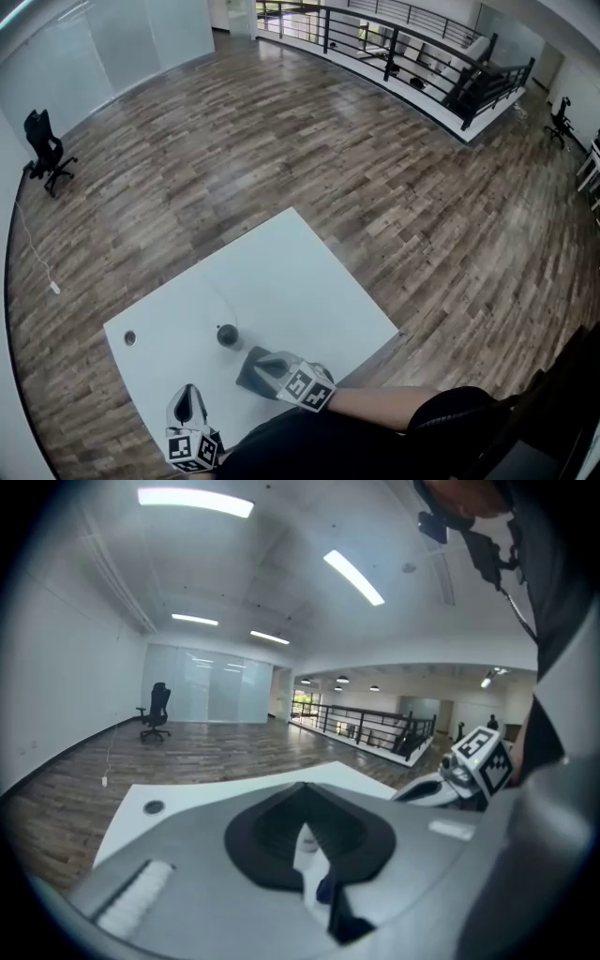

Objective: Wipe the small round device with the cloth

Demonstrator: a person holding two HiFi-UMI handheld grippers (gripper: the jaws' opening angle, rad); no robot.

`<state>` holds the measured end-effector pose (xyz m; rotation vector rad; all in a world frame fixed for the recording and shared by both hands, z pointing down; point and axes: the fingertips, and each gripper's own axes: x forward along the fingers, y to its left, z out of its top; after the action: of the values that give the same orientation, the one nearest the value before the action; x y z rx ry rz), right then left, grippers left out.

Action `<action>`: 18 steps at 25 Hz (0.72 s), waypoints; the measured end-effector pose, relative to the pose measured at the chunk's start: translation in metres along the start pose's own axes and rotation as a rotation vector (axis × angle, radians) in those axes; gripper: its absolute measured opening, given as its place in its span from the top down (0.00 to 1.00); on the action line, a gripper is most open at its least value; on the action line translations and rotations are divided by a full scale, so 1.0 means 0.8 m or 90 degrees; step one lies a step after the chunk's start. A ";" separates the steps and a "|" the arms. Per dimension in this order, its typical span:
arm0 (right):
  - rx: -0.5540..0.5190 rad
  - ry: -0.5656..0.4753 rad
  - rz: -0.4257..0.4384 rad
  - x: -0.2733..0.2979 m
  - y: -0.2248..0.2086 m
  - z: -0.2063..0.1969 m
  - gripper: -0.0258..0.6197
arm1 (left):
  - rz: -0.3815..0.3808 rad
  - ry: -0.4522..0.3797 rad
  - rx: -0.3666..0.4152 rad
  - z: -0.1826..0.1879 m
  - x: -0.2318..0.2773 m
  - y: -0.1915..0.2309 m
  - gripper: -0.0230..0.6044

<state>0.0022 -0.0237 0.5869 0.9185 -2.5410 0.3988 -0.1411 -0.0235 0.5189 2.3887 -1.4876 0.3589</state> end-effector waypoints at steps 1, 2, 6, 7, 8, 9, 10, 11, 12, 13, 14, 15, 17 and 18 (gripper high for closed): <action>0.003 0.009 0.000 0.001 -0.001 -0.007 0.96 | 0.003 0.007 -0.003 -0.003 0.000 0.002 0.95; 0.009 0.014 -0.003 0.002 -0.004 -0.012 0.96 | 0.006 0.010 -0.004 -0.005 0.000 0.004 0.95; 0.032 0.020 -0.014 0.003 -0.014 -0.026 0.96 | 0.012 0.003 -0.016 -0.012 -0.001 0.005 0.95; 0.034 0.021 -0.014 0.002 -0.015 -0.029 0.96 | 0.014 0.004 -0.020 -0.015 -0.002 0.002 0.95; 0.036 0.023 -0.013 0.002 -0.015 -0.031 0.96 | 0.017 0.008 -0.025 -0.018 -0.004 -0.001 0.95; 0.040 0.024 -0.012 0.002 -0.014 -0.034 0.96 | 0.020 0.012 -0.031 -0.020 -0.007 -0.005 0.95; 0.044 0.025 -0.010 0.003 -0.013 -0.036 0.96 | 0.024 0.017 -0.037 -0.022 -0.009 -0.007 0.95; 0.050 0.025 -0.007 0.004 -0.011 -0.038 0.96 | 0.029 0.022 -0.042 -0.026 -0.012 -0.009 0.95; 0.056 0.024 -0.004 0.004 -0.008 -0.041 0.96 | 0.035 0.028 -0.047 -0.031 -0.015 -0.010 0.95; 0.061 0.022 -0.001 0.004 -0.005 -0.043 0.96 | 0.041 0.034 -0.051 -0.036 -0.018 -0.010 0.95; 0.067 0.020 0.002 0.005 -0.003 -0.045 0.96 | 0.046 0.041 -0.055 -0.042 -0.021 -0.010 0.95; 0.074 0.018 0.004 0.005 -0.003 -0.047 0.96 | 0.052 0.047 -0.058 -0.049 -0.023 -0.010 0.95; 0.091 0.017 0.006 0.006 -0.009 -0.050 0.96 | 0.060 0.060 -0.063 -0.061 -0.027 -0.011 0.95; 0.098 0.018 0.007 0.006 -0.013 -0.052 0.96 | 0.063 0.066 -0.064 -0.067 -0.028 -0.012 0.95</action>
<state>0.0169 -0.0177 0.6267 0.9475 -2.5186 0.6131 -0.1447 0.0197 0.5593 2.1907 -1.5418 0.4129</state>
